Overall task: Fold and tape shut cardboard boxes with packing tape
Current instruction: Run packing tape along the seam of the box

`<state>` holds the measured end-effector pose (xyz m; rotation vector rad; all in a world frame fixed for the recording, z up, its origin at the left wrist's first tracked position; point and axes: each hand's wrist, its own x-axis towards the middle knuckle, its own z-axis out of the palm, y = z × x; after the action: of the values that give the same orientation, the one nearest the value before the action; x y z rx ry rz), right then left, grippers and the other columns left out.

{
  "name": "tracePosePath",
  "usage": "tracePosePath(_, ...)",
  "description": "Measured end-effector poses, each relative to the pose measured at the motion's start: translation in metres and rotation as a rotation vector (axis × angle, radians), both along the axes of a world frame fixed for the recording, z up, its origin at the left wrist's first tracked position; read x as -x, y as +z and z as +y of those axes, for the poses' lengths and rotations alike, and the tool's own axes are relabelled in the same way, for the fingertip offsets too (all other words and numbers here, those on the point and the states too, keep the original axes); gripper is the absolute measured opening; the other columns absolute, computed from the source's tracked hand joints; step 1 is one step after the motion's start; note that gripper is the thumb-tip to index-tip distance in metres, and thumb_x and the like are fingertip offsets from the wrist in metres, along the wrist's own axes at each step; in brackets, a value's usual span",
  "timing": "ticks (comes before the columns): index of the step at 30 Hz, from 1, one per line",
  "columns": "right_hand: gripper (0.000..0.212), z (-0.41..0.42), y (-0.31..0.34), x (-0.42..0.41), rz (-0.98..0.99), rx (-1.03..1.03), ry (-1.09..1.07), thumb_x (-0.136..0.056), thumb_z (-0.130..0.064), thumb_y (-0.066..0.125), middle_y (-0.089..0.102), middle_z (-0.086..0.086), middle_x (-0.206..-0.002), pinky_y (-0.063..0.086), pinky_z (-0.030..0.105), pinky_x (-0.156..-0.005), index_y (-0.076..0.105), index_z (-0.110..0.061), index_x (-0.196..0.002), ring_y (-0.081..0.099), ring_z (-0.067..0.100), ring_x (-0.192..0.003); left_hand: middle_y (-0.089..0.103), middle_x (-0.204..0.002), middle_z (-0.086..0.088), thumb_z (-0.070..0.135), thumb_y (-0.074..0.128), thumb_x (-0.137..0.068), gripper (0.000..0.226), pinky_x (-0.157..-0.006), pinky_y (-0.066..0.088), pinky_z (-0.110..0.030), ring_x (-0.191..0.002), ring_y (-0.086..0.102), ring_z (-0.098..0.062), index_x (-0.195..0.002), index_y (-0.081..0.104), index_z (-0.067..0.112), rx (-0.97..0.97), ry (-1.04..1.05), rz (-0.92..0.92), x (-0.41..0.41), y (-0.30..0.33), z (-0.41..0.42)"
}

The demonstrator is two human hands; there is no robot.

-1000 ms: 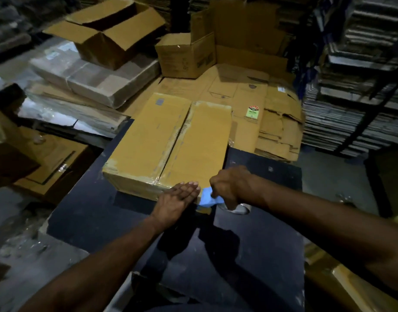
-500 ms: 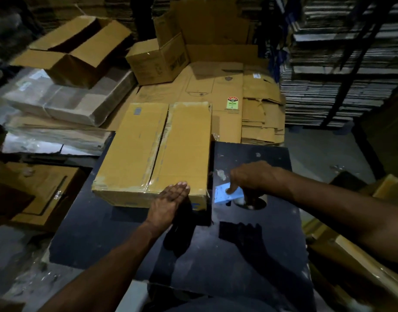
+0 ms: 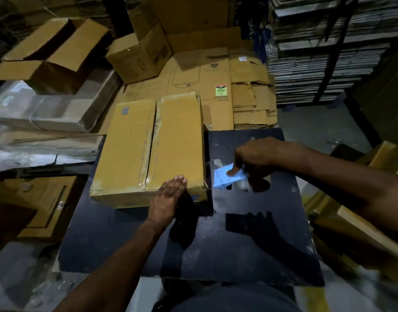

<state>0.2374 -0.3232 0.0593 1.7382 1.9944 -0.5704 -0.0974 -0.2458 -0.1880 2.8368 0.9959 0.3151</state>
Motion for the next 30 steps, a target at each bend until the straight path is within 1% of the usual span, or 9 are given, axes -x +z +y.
tracePosePath(5,0.043,0.01,-0.021,0.008,-0.084,0.046,0.003,-0.095,-0.043,0.078,0.069,-0.004,-0.132,0.053,0.038,-0.089,0.068,-0.034,-0.137,0.064,0.021,-0.105,0.041,-0.173,-0.007,-0.012,0.071,-0.088,0.086,-0.125,0.044,-0.053,-0.158,0.044,-0.025,-0.166,0.045,0.013,0.008,0.017,-0.025,0.0,0.005,-0.002)
tracePosePath(9,0.066,0.013,-0.058,0.018,-0.047,0.102,0.027,-0.086,-0.021,0.082,0.064,-0.009,-0.141,0.042,0.029,-0.065,0.062,-0.039,-0.147,0.062,0.021,-0.113,0.044,-0.172,-0.007,-0.003,0.075,-0.094,0.076,-0.126,0.042,-0.052,-0.158,0.044,-0.024,-0.164,0.049,0.011,0.003,0.014,-0.045,0.0,0.01,-0.004)
tracePosePath(11,0.063,0.012,-0.073,0.019,-0.036,0.021,0.07,-0.087,-0.021,0.079,0.064,-0.013,-0.138,0.042,0.028,-0.06,0.065,-0.045,-0.143,0.063,0.02,-0.115,0.048,-0.169,-0.009,0.011,0.063,-0.104,0.057,-0.125,0.042,-0.052,-0.156,0.047,-0.026,-0.16,0.054,0.009,-0.014,0.008,-0.051,-0.003,0.012,-0.005)
tracePosePath(13,0.063,0.015,-0.085,0.025,-0.038,-0.014,0.092,-0.084,-0.019,0.084,0.065,-0.015,-0.136,0.054,0.032,-0.071,0.067,-0.045,-0.139,0.064,0.018,-0.115,0.053,-0.165,-0.012,0.024,0.051,-0.104,0.055,-0.124,0.044,-0.052,-0.152,0.052,-0.029,-0.156,0.058,0.007,-0.004,0.018,-0.038,-0.007,0.02,-0.007)
tracePosePath(17,0.031,0.032,-0.089,0.052,0.026,0.063,-0.065,-0.09,-0.029,0.082,0.076,-0.007,-0.109,0.062,0.039,-0.079,0.079,-0.024,-0.121,0.074,0.019,-0.093,0.054,-0.163,-0.016,0.023,0.072,-0.095,0.064,-0.124,0.045,-0.051,-0.149,0.055,-0.032,-0.155,0.059,0.004,0.018,0.026,0.042,-0.012,0.036,-0.01)
tracePosePath(20,0.022,0.039,-0.09,0.07,-0.156,0.033,0.044,-0.087,-0.021,0.087,0.067,-0.001,-0.093,0.06,0.052,-0.082,0.067,-0.016,-0.095,0.066,0.026,-0.081,0.052,-0.165,-0.016,0.019,0.076,-0.086,0.075,-0.123,0.046,-0.051,-0.149,0.055,-0.033,-0.156,0.056,0.006,0.055,0.024,0.104,-0.013,0.045,-0.01)
tracePosePath(23,0.041,0.045,-0.096,0.088,-0.308,0.004,0.133,-0.078,-0.018,0.093,0.058,0.004,-0.102,0.056,0.06,-0.084,0.062,-0.016,-0.104,0.064,0.037,-0.097,0.048,-0.169,-0.011,0.015,0.085,-0.074,0.092,-0.117,0.05,-0.047,-0.152,0.051,-0.031,-0.161,0.053,0.012,0.089,0.052,0.172,-0.015,0.057,-0.013)
tracePosePath(26,0.042,0.048,-0.108,0.093,-0.339,0.032,0.097,-0.077,-0.028,0.093,0.063,0.001,-0.114,0.052,0.056,-0.084,0.067,-0.021,-0.11,0.064,0.037,-0.103,0.047,-0.17,-0.006,0.022,0.085,-0.081,0.087,-0.11,0.055,-0.045,-0.156,0.047,-0.026,-0.162,0.052,0.016,0.092,0.081,0.227,-0.021,0.067,-0.015)
tracePosePath(30,0.044,0.043,-0.174,0.055,-0.055,0.14,-0.209,-0.08,-0.034,0.088,0.066,-0.002,-0.117,0.05,0.05,-0.082,0.07,-0.027,-0.12,0.065,0.029,-0.111,0.044,-0.172,0.004,0.04,0.082,-0.088,0.083,-0.105,0.059,-0.042,-0.157,0.044,-0.016,-0.164,0.05,0.024,0.103,0.084,0.254,-0.018,0.073,-0.013)
